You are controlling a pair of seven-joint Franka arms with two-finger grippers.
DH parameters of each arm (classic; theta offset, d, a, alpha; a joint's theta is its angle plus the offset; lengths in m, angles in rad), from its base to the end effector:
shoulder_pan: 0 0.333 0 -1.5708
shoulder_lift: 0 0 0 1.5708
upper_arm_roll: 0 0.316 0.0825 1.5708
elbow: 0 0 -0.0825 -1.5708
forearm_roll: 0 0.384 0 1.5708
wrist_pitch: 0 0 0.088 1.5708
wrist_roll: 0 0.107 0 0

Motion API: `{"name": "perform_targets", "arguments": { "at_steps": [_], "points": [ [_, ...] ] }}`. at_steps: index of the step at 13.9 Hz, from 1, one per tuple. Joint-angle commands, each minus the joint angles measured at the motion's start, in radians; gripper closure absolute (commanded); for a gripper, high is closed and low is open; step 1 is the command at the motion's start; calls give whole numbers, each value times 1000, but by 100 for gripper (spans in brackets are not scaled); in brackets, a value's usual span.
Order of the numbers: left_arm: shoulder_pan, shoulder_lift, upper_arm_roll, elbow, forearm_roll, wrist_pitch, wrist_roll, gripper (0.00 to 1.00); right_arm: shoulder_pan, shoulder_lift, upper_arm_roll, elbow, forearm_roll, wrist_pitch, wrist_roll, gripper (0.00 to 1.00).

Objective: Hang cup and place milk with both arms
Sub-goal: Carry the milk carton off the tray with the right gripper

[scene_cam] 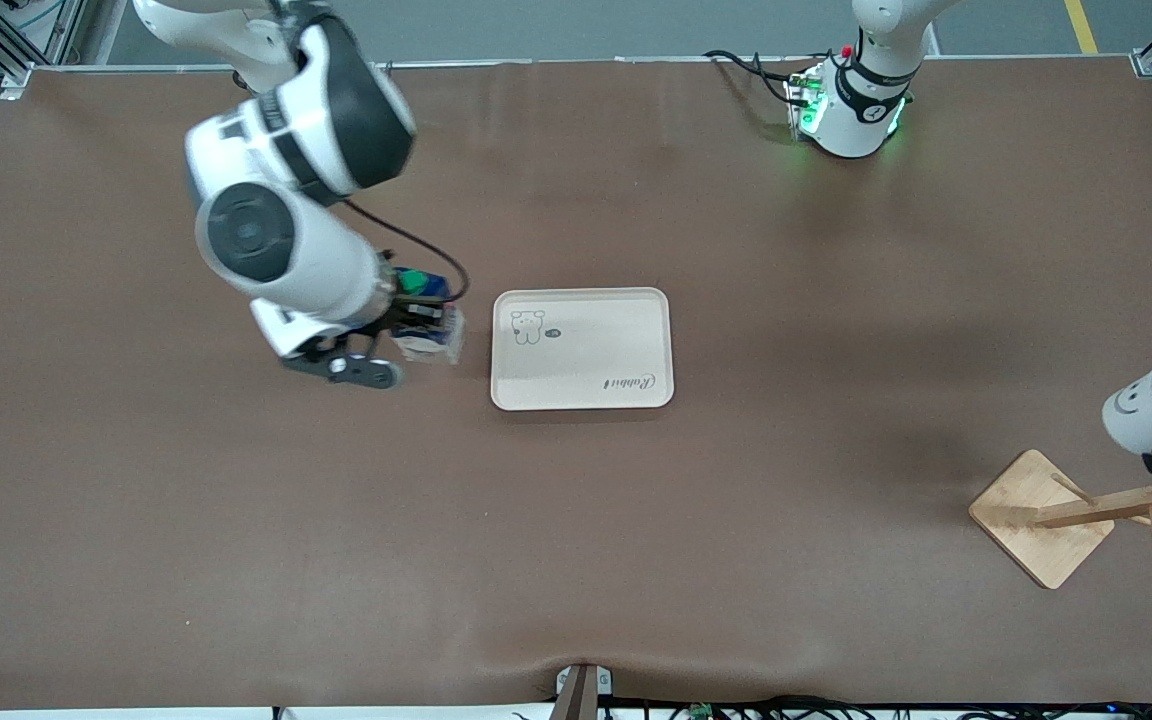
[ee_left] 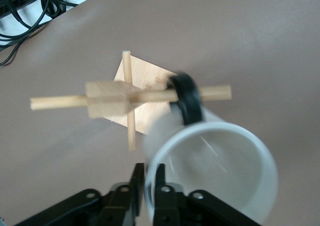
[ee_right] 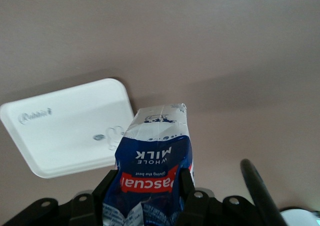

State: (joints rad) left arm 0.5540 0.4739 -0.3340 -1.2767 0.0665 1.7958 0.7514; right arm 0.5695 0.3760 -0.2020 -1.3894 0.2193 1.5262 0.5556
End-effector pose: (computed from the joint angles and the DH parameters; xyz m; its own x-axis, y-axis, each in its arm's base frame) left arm 0.6690 0.2060 0.4995 0.8707 -0.4798 0.1079 -0.4839 -0.8750 0.0147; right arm 0.5856 0.2728 0.4834 0.9441 -0.1902 -0.2692 -0.1973 -0.9804 0.0009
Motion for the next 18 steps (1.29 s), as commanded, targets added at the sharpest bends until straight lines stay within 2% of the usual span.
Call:
{"name": "perform_targets", "arguments": {
  "at_steps": [1,4,6,9,12,15,18],
  "points": [
    [17,8,-5,23,-40,-4,23,0,-124,-49,12,-23,14,-69,-120,100],
    [15,2,-11,23,-40,-3,17,0,-261,-81,12,-101,-8,-66,-264,100],
    [11,-6,-14,23,-40,-6,11,0,-344,-81,12,-132,-55,-60,-345,100],
    [6,-21,-19,22,-34,-18,-30,0,-448,-81,12,-235,-66,15,-443,100],
    [-43,-53,-22,8,-27,-32,-131,0,-485,-97,12,-350,-110,122,-471,100],
    [-88,-73,-22,7,-22,-102,-300,0,-531,-104,13,-439,-118,222,-560,100],
    [-146,-98,-26,7,59,-147,-406,0,-543,-144,12,-551,-118,347,-566,100]
  ]
}}
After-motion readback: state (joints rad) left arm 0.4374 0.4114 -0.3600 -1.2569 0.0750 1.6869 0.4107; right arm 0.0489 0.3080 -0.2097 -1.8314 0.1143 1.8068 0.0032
